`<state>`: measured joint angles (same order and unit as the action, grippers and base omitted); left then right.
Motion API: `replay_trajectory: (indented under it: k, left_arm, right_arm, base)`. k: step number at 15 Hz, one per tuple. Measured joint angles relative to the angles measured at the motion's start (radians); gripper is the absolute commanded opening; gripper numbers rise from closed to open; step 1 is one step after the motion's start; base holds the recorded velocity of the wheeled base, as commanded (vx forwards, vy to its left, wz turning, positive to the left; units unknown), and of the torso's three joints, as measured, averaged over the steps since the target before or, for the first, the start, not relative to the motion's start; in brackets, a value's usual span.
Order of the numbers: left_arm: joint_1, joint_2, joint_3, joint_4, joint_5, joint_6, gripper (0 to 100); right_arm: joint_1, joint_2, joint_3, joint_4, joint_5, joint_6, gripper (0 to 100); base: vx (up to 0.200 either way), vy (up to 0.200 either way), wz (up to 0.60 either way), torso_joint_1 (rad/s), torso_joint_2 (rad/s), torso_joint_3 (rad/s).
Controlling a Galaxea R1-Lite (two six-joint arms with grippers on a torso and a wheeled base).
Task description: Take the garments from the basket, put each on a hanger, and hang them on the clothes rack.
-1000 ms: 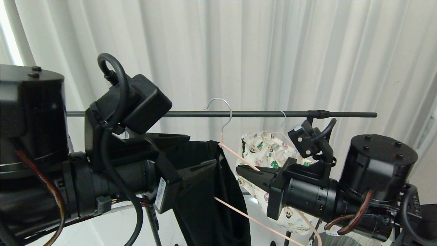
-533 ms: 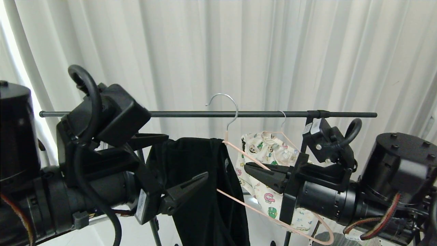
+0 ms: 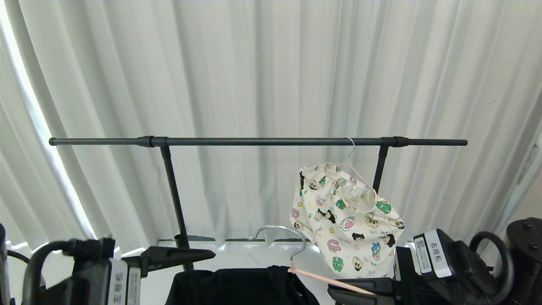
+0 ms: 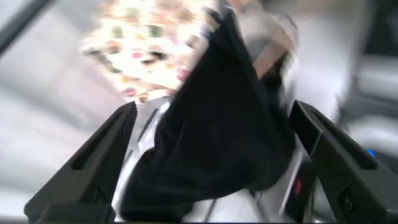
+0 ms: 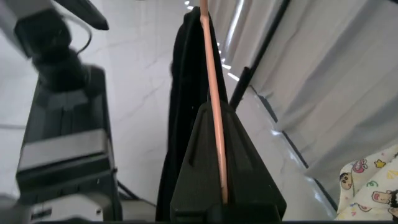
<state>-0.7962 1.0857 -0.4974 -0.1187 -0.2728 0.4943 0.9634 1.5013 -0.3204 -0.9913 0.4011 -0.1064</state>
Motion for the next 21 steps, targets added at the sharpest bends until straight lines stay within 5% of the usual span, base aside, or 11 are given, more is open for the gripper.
replay_trajectory:
  k: [8, 9, 17, 18, 21]
  left_arm:
    - [0.003, 0.067, 0.053, -0.001, -0.043, 0.031, 100]
    - [0.003, 0.071, 0.06, -0.001, -0.058, 0.031, 0]
    - [0.019, 0.099, 0.065, -0.001, -0.061, 0.031, 0]
    - [0.025, 0.1, 0.064, -0.001, -0.061, 0.031, 0]
    - [0.032, 0.102, 0.06, 0.001, -0.059, 0.032, 0]
  right_arm:
    - [0.153, -0.013, 0.011, -0.001, -0.013, -0.01, 0]
    - [0.156, -0.015, 0.006, -0.001, -0.016, -0.01, 0]
    - [0.18, -0.033, -0.001, 0.001, -0.053, -0.016, 0]
    - [0.182, -0.033, 0.0, 0.0, -0.08, -0.016, 100]
    - [0.184, -0.033, 0.004, -0.003, -0.1, -0.016, 100]
  base:
    - [0.0, 0.0, 0.0, 0.0, 0.0, 0.0]
    - [0.0, 0.0, 0.0, 0.0, 0.0, 0.0]
    - [0.0, 0.0, 0.0, 0.0, 0.0, 0.0]
    - [0.0, 0.0, 0.0, 0.0, 0.0, 0.0]
    - [0.0, 0.0, 0.0, 0.0, 0.0, 0.0]
